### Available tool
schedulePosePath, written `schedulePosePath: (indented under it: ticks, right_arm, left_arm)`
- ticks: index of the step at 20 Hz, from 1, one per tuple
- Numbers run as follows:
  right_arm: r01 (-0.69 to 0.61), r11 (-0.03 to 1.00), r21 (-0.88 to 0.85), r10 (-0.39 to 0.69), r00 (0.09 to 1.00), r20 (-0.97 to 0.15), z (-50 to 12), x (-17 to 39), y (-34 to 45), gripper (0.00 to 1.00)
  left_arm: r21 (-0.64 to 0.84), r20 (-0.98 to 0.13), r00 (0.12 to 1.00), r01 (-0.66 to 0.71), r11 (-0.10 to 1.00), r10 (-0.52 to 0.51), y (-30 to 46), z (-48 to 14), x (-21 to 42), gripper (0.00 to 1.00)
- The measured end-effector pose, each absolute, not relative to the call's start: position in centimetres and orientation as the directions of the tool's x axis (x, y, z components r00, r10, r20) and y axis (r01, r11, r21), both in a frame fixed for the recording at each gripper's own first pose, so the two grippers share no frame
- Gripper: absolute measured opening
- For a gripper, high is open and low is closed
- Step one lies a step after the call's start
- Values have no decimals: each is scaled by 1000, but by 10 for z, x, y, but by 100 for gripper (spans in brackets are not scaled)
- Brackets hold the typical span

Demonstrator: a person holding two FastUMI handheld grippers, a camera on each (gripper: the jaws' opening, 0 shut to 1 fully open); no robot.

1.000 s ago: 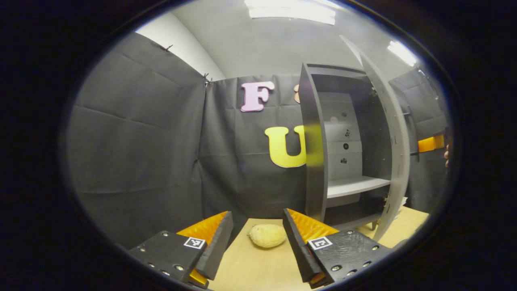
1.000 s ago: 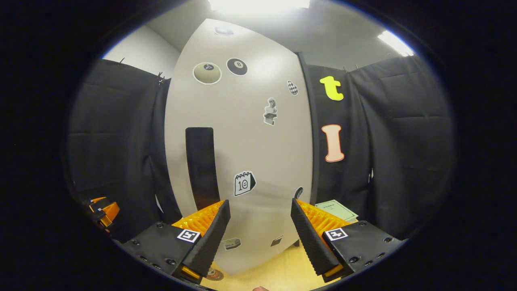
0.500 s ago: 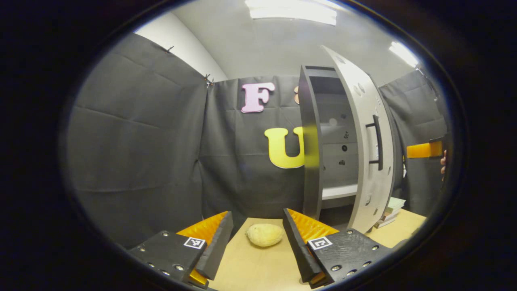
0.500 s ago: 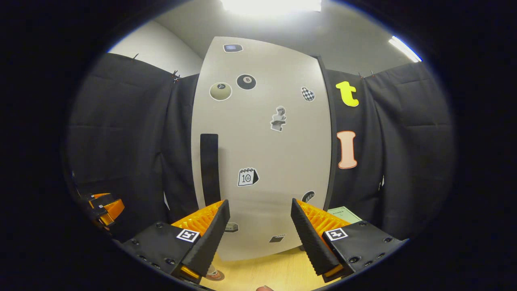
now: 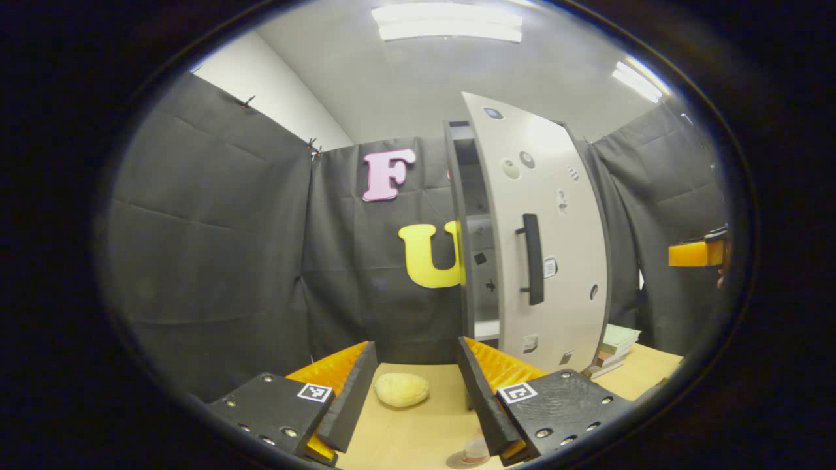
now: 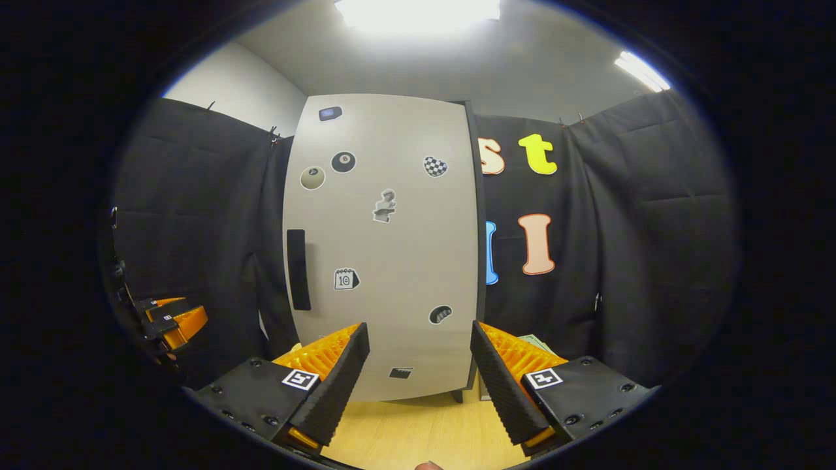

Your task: Open the cabinet door with the right hand, grasp the bottle in the cabinet with the left hand and place it on the coaster, then close the cabinet door with the right hand.

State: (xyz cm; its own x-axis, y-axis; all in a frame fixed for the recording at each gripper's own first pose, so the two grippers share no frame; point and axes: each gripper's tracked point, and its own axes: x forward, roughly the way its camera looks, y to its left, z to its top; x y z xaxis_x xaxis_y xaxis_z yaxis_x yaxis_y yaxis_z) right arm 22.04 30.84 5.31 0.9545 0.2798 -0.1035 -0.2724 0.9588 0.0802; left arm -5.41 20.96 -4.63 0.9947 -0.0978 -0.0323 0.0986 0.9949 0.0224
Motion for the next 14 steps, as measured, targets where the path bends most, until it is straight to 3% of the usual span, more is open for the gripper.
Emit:
schedulePosePath:
  ticks: [3, 6, 7, 8, 14]
  right_arm:
    - [-255, 964, 73, 262, 960, -100, 46, 222, 264, 94]
    - [-232, 969, 80, 238, 967, -90, 39, 215, 224, 99]
    - [-228, 970, 86, 235, 968, -88, 37, 213, 213, 99]
    - [-224, 970, 90, 232, 969, -82, 36, 210, 203, 99]
    - [-185, 980, 68, 189, 981, -45, 26, 194, 163, 97]
  left_arm:
    - [32, -15, 995, 96, 995, -95, 206, -42, -54, 74]
    - [28, -14, 996, 93, 995, -93, 198, -41, -57, 74]
    - [37, -12, 996, 86, 996, -86, 200, -40, -58, 79]
    - [48, -6, 997, 78, 996, -78, 202, -39, -58, 74]
    - [53, 6, 996, 85, 995, -85, 201, -38, -61, 74]
